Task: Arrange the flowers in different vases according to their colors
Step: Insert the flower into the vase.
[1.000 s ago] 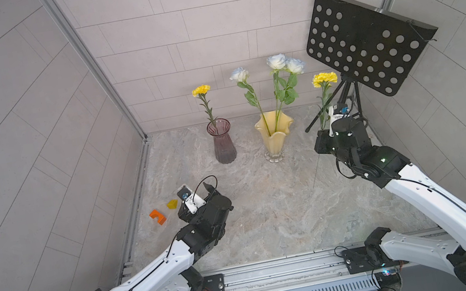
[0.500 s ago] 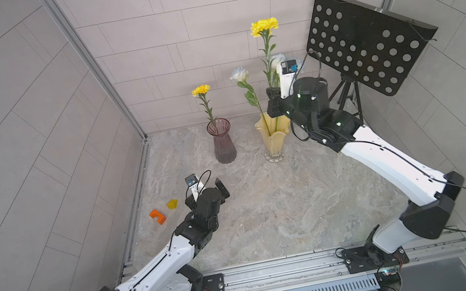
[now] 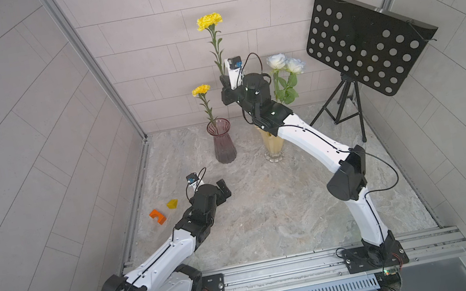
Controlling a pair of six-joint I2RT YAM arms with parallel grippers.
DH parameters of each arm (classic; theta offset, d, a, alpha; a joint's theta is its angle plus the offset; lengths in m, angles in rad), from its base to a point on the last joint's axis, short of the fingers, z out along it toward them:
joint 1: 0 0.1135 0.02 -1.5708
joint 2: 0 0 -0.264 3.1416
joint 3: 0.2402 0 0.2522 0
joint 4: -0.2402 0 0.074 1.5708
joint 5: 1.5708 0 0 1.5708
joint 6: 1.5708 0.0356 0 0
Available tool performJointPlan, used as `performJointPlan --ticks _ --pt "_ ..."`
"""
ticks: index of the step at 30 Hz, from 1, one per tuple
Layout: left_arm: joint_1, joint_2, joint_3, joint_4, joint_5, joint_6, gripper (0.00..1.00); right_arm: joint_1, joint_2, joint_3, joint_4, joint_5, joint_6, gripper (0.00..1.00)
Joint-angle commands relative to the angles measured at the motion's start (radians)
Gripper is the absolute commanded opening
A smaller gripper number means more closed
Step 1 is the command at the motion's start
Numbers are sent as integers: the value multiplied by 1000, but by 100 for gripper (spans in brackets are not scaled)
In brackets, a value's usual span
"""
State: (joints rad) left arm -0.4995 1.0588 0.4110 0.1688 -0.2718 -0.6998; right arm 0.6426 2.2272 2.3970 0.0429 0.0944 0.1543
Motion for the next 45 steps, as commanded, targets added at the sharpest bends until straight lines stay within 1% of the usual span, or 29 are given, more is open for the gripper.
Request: performJointPlan --ticks 1,5,10,15,20,27,28,29,30,31,32,35,38,45 --pt "4 3 20 -8 13 -6 100 14 58 66 128 12 -58 0" --pt "4 5 20 -8 7 -8 100 16 122 70 216 65 -38 0" --pt "4 5 20 -5 4 -10 100 28 185 62 258 118 -19 0" --pt "4 0 18 -10 2 -12 100 47 197 -28 326 217 -16 0" --pt "4 -6 18 -11 1 -15 100 52 212 -48 302 289 28 0" --pt "4 -8 16 -12 -4 -14 100 61 202 -97 271 299 58 0" --pt "4 -9 17 -12 -3 -14 100 62 196 -111 274 298 61 3" --pt "4 -9 17 -12 -5 -14 100 62 191 -121 278 298 64 11" --pt "4 -9 15 -14 -6 -13 100 62 185 -127 276 297 66 22" --pt "3 -11 15 -14 -7 -13 100 63 180 -132 272 293 67 37" --pt "3 -12 15 -14 -8 -12 100 63 175 -135 270 291 67 50" --pt "4 -14 14 -14 -12 -12 100 65 154 -155 276 283 67 66" --pt "3 -19 12 -15 -14 -10 100 66 130 -176 285 276 64 68" --pt "3 -27 10 -15 -19 -9 100 76 79 -204 286 258 36 68"
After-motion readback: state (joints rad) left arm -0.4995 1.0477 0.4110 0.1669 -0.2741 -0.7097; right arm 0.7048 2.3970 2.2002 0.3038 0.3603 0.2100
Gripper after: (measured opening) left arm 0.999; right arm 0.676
